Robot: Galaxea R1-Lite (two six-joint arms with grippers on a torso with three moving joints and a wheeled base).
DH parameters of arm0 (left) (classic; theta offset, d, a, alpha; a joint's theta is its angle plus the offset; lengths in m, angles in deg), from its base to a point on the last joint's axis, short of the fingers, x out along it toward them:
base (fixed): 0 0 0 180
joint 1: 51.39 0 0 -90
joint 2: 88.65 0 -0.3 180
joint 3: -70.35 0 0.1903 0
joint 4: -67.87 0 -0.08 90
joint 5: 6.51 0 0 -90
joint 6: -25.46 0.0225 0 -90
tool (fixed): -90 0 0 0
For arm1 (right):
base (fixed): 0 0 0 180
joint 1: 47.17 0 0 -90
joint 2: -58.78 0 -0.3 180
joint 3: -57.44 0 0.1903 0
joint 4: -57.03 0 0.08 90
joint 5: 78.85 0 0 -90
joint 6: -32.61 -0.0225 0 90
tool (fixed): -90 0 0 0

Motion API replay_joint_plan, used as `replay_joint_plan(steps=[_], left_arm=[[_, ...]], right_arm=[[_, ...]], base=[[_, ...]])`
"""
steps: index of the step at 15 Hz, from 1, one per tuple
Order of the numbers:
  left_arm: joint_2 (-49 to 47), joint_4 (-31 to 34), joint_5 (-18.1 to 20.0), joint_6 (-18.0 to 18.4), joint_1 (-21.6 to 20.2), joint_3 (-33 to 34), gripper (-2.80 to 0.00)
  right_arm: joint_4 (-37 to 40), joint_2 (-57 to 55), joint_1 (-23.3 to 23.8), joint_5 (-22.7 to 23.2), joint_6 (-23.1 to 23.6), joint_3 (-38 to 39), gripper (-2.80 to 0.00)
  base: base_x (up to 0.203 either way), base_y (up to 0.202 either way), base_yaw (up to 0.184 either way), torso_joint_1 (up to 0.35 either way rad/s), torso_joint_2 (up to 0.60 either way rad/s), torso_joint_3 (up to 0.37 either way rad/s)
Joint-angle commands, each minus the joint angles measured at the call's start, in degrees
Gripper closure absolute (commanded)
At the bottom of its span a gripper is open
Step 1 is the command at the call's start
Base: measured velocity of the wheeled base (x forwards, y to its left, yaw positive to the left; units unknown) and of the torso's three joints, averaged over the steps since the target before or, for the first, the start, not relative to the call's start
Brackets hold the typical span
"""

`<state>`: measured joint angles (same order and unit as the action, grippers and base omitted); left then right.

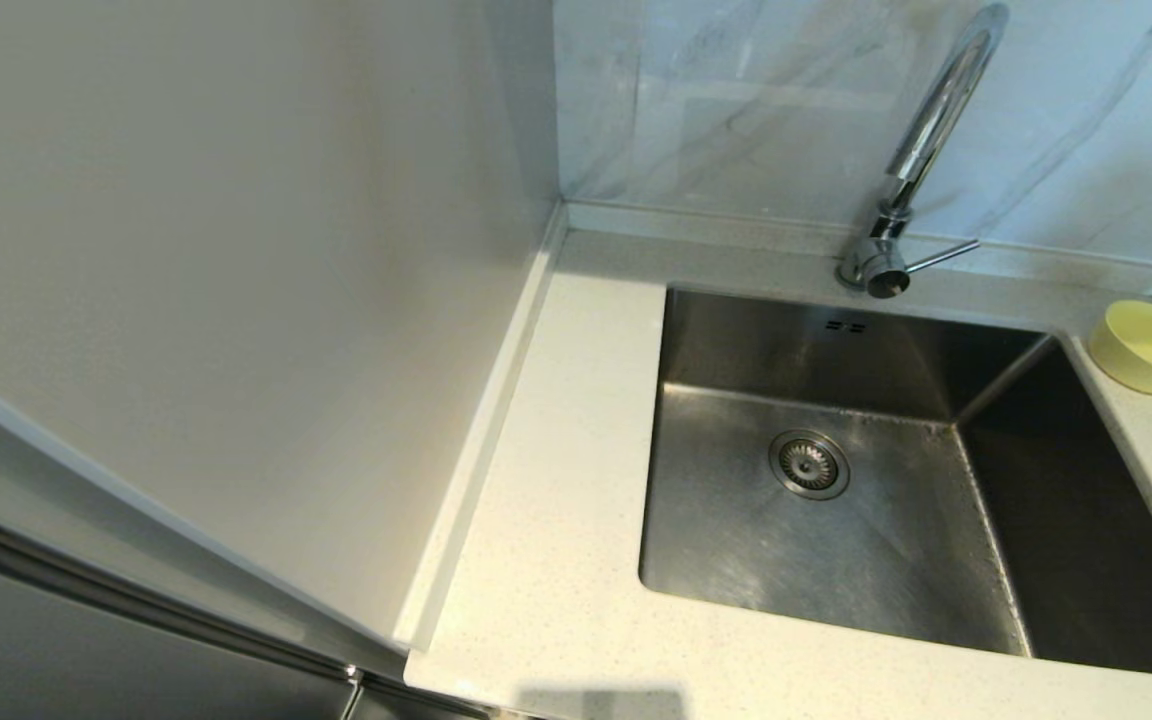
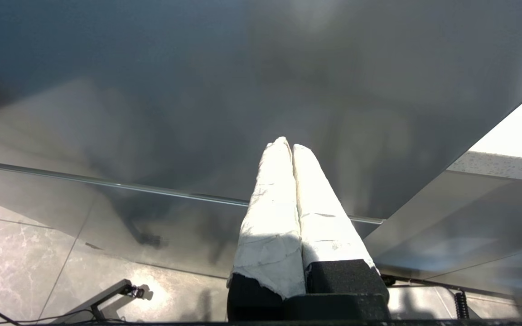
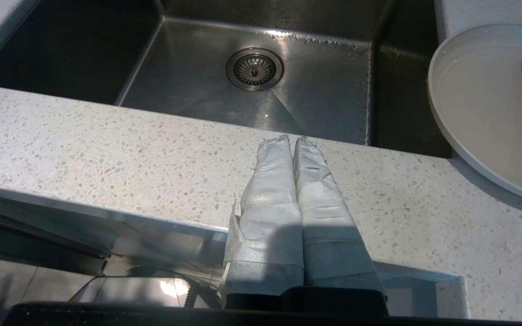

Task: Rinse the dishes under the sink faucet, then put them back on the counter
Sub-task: Turn on the faucet

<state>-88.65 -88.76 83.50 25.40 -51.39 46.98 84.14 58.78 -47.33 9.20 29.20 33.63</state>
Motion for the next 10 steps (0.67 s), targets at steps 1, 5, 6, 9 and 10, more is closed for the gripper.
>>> replay_joint_plan(steps=[1,5,6,9,10], left_arm=[[0.0,0.0,0.0,0.0,0.0,0.0,0.0],[0.0,0.0,0.0,0.0,0.0,0.0,0.0],[0.0,0.0,0.0,0.0,0.0,0.0,0.0],[0.0,0.0,0.0,0.0,0.0,0.0,0.0],[0.0,0.0,0.0,0.0,0.0,0.0,0.0]], right_arm=[[-0.1,-0.1,0.0,0.0,0.0,0.0,0.0],[-0.1,-0.1,0.0,0.0,0.1,0.0,0.0],[-0.1,-0.1,0.0,0.0,0.1,0.0,0.0],[0.2,-0.1,0.0,0.1,0.2,0.0,0.0],[0.5,-0.1,0.0,0.1,0.6,-0.2,0.0]], base=[[0.0,0.0,0.0,0.0,0.0,0.0],[0.0,0.0,0.0,0.0,0.0,0.0],[0.0,0.0,0.0,0.0,0.0,0.0],[0.0,0.0,0.0,0.0,0.0,0.0],[0.0,0.0,0.0,0.0,0.0,0.0]])
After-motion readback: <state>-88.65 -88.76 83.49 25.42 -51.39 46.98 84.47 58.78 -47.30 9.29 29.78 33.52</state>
